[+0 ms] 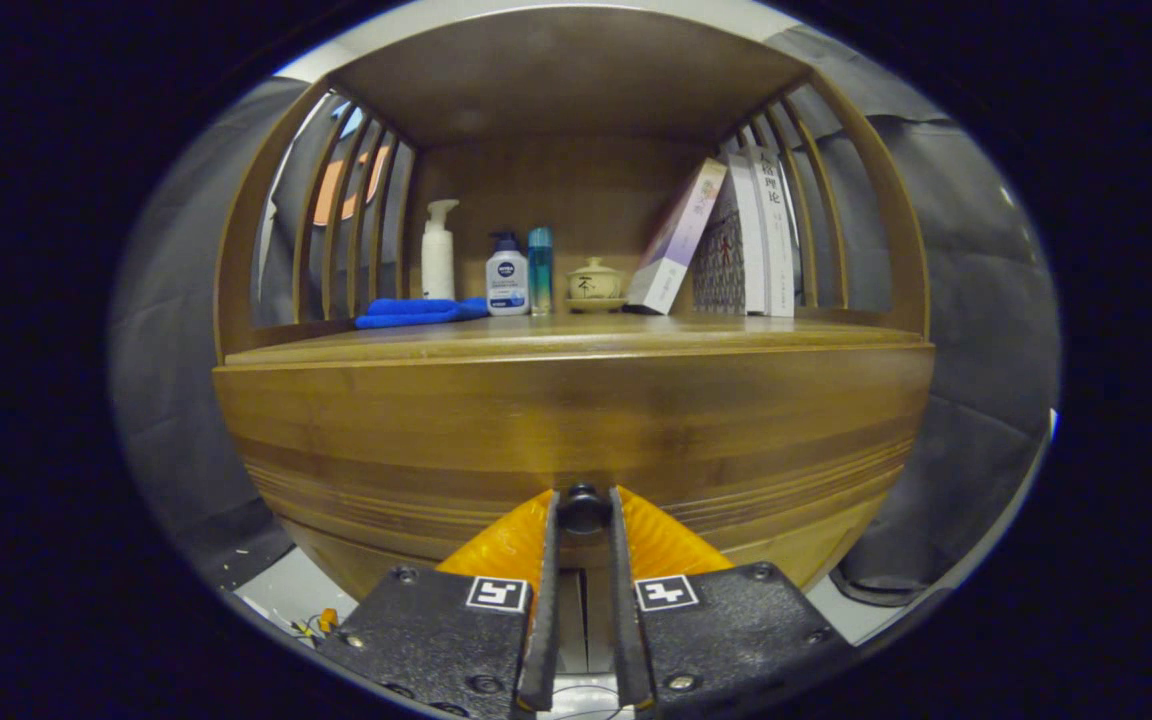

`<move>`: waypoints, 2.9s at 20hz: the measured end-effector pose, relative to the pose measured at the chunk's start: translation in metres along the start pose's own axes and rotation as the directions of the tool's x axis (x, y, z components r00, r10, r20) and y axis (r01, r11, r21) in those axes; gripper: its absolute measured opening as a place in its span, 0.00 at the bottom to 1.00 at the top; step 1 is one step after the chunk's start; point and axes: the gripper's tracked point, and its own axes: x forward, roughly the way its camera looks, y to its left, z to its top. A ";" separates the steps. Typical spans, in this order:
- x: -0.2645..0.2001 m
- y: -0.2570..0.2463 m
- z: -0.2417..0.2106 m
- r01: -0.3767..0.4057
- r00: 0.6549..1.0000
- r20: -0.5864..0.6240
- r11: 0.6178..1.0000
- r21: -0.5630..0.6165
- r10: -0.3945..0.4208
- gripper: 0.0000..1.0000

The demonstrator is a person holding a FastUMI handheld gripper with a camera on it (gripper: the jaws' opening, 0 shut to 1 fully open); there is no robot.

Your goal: Pull open the drawer, take out the items inside it, and place them on the countertop above the cabinet.

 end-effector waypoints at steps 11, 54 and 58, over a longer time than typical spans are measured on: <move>-0.034 0.000 -0.010 -0.021 0.999 -0.035 0.999 -0.036 0.020 0.23; -0.190 -0.021 0.132 -0.126 0.990 0.066 0.991 -0.032 0.128 0.99; -0.146 -0.016 0.168 -0.151 0.988 -0.029 0.988 0.011 0.152 0.99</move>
